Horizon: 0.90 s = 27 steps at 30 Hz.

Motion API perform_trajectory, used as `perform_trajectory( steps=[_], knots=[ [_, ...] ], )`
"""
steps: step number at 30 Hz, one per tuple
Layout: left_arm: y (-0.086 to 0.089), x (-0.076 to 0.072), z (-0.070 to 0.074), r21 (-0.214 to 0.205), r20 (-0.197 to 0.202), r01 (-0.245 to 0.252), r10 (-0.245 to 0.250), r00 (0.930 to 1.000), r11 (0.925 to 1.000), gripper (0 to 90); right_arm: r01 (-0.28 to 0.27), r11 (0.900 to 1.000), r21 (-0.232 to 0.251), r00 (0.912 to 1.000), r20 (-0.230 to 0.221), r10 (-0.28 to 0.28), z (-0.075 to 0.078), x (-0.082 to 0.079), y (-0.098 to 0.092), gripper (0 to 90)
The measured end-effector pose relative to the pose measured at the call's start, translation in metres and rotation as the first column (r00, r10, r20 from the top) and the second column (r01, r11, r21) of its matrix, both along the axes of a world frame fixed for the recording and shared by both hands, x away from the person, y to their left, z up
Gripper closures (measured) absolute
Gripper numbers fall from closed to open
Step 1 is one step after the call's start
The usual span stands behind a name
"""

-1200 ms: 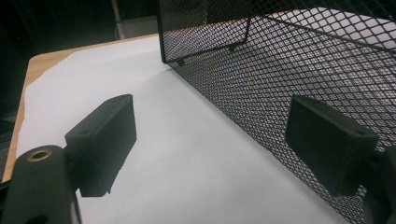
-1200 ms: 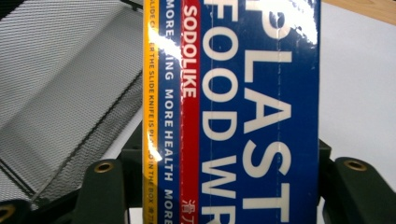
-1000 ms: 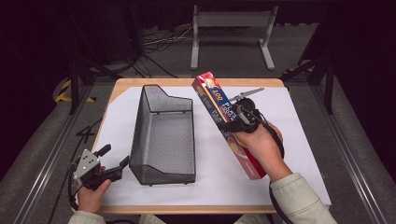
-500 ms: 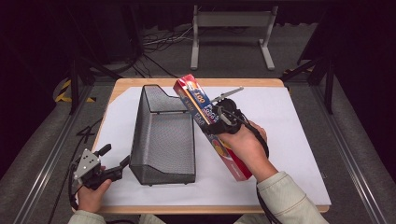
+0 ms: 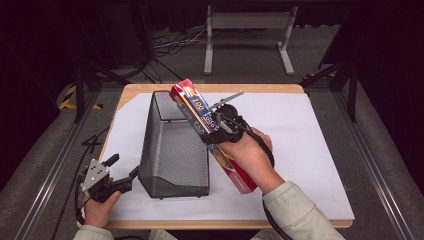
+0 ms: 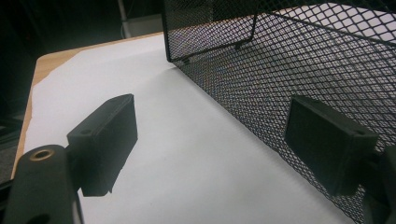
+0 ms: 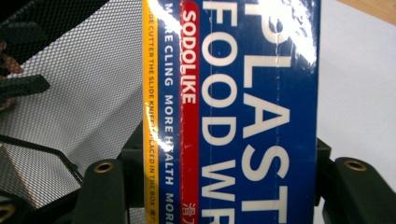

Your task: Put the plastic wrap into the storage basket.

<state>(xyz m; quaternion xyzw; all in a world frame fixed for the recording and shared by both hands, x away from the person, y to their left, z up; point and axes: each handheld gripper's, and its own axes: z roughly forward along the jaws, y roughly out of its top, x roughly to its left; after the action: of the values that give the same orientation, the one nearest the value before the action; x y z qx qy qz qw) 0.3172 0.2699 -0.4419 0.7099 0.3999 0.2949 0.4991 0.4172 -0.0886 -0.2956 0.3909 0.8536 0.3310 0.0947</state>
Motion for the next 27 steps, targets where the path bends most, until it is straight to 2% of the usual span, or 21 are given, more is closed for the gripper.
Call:
perform_trajectory(
  steps=[8, 16, 19, 25, 27],
  knots=[
    [0.0, 0.0, 0.0, -0.004, 0.003, 0.001, -0.001, 1.0, 1.0, 17.9, 0.006, 0.9992, 0.04, 0.9984, -0.057, -0.004, -0.004, 0.006, 0.017, 39.8],
    [0.0, 0.0, 0.0, -0.01, 0.005, 0.002, -0.002, 1.0, 1.0, 17.9, 0.015, 0.9998, 0.012, 0.9959, -0.089, -0.014, -0.008, 0.015, 0.033, 39.8],
    [0.0, 0.0, 0.0, -0.011, 0.006, 0.002, -0.001, 1.0, 0.9999, 17.8, 0.013, 0.9998, 0.017, 0.9948, -0.101, -0.011, -0.009, 0.017, 0.037, 39.8],
    [0.001, 0.0, 0.0, -0.011, 0.006, 0.006, -0.006, 1.0, 0.9999, 17.8, 0.021, 0.9981, 0.058, 0.9856, -0.169, -0.011, -0.014, 0.024, 0.048, 39.8],
    [0.001, 0.0, 0.0, -0.011, 0.006, 0.005, -0.005, 1.0, 0.9999, 17.8, 0.029, 0.9977, 0.061, 0.9843, -0.176, -0.018, -0.015, 0.025, 0.051, 39.8]
  ],
)
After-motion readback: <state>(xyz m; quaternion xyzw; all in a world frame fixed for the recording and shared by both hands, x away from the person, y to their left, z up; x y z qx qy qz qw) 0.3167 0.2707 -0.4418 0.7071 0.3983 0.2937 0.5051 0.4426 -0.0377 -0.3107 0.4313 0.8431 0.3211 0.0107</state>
